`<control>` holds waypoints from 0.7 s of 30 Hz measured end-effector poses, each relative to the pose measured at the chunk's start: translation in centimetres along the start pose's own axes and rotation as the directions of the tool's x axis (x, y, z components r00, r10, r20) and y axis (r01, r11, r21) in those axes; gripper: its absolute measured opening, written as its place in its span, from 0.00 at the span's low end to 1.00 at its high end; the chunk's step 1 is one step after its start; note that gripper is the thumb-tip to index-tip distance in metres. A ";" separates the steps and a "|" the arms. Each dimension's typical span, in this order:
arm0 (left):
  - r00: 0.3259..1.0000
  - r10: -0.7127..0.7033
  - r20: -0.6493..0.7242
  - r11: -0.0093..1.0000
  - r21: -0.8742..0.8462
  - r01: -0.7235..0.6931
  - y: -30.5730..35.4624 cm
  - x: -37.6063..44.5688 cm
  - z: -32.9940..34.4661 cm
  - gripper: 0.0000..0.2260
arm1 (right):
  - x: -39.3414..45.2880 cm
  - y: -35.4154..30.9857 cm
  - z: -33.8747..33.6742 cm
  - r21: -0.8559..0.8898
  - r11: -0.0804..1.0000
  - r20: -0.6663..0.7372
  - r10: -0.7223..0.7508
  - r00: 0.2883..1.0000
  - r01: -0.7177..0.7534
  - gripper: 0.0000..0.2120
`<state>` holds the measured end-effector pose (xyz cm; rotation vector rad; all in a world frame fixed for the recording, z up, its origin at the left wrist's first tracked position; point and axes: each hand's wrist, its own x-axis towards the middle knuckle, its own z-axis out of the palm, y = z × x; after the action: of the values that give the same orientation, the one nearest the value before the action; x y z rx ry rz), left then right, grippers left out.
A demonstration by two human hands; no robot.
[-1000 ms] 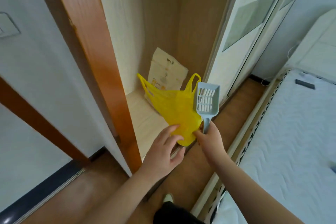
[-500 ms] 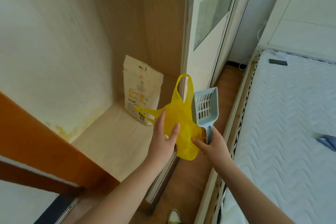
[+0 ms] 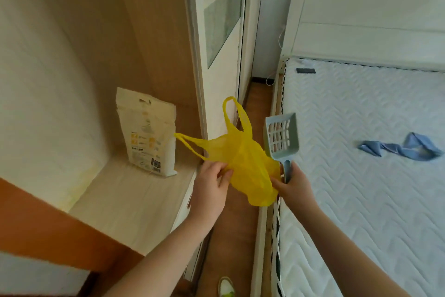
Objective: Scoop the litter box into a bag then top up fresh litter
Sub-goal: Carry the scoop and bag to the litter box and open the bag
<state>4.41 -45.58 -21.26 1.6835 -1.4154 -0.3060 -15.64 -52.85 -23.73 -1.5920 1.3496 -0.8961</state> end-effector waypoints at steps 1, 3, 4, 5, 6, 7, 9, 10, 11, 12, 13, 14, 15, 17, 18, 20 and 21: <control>0.999 0.041 0.000 0.999 0.007 -0.041 0.3 -0.4 -0.2 0.04 | -1.0 0.4 -0.6 -0.037 0.999 -0.053 0.013 0.999 -0.015 0.19; 0.992 0.129 0.005 0.992 0.011 -0.129 0.9 -1.6 -0.8 0.04 | -3.4 1.2 -1.8 -0.085 0.995 -0.156 0.029 0.987 -0.043 0.17; 0.985 0.171 0.009 0.985 0.007 -0.171 1.2 -2.4 -1.0 0.04 | -4.8 1.7 -2.4 -0.089 0.995 -0.193 0.032 0.981 -0.050 0.17; 0.978 0.210 0.013 0.978 0.003 -0.210 1.6 -3.2 -1.4 0.03 | -6.2 2.2 -3.0 -0.085 0.995 -0.224 0.040 0.974 -0.060 0.16; 0.970 0.242 0.020 0.970 -0.001 -0.242 1.8 -4.0 -1.6 0.03 | -7.6 2.7 -3.6 -0.081 0.994 -0.252 0.052 0.966 -0.075 0.16; 0.963 0.269 0.032 0.963 -0.007 -0.269 2.0 -4.9 -1.9 0.03 | -9.0 3.2 -4.3 -0.085 0.992 -0.281 0.066 0.957 -0.093 0.16; 0.946 0.318 0.058 0.948 -0.016 -0.317 2.4 -6.7 -2.2 0.04 | -11.6 4.1 -5.5 -0.112 0.985 -0.330 0.090 0.940 -0.134 0.14; 0.935 0.346 0.075 0.938 -0.025 -0.345 2.6 -7.6 -2.3 0.04 | -13.0 4.3 -6.0 -0.124 0.980 -0.346 0.105 0.932 -0.156 0.13; 0.922 0.375 0.098 0.927 -0.039 -0.373 2.9 -8.4 -2.2 0.05 | -14.4 4.5 -6.5 -0.130 0.976 -0.360 0.119 0.925 -0.176 0.13; 0.905 0.407 0.124 0.913 -0.049 -0.404 3.3 -9.2 -2.0 0.06 | -15.7 4.5 -7.0 -0.133 0.972 -0.375 0.133 0.917 -0.196 0.13; 0.885 0.441 0.150 0.897 -0.056 -0.438 3.7 -10.0 -1.8 0.06 | -17.0 4.5 -7.4 -0.133 0.968 -0.393 0.146 0.908 -0.213 0.15; 0.863 0.475 0.171 0.880 -0.067 -0.471 4.3 -10.7 -1.4 0.07 | -18.4 4.4 -7.8 -0.131 0.965 -0.410 0.156 0.899 -0.228 0.16; 0.843 0.504 0.188 0.864 -0.084 -0.497 5.0 -11.3 -1.0 0.08 | -19.6 4.2 -8.3 -0.119 0.964 -0.428 0.166 0.888 -0.237 0.17; 0.805 0.554 0.210 0.832 -0.124 -0.541 6.5 -12.5 0.1 0.08 | -22.0 3.5 -9.2 -0.047 0.970 -0.464 0.191 0.865 -0.239 0.16; 0.785 0.582 0.213 0.813 -0.139 -0.565 7.3 -13.1 0.6 0.08 | -23.0 3.1 -9.6 0.007 0.972 -0.474 0.210 0.855 -0.234 0.15; 0.735 0.643 0.215 0.766 -0.167 -0.621 9.1 -14.4 2.0 0.08 | -24.9 2.2 -10.3 0.120 0.968 -0.479 0.250 0.841 -0.219 0.12; 0.704 0.676 0.217 0.737 -0.187 -0.650 10.0 -15.1 2.6 0.07 | -25.8 1.9 -10.6 0.168 0.964 -0.485 0.265 0.834 -0.208 0.12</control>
<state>-8.81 -32.96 -20.48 0.9635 -2.0796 -0.1873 -30.19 -29.14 -21.42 -1.1053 1.7798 -1.2611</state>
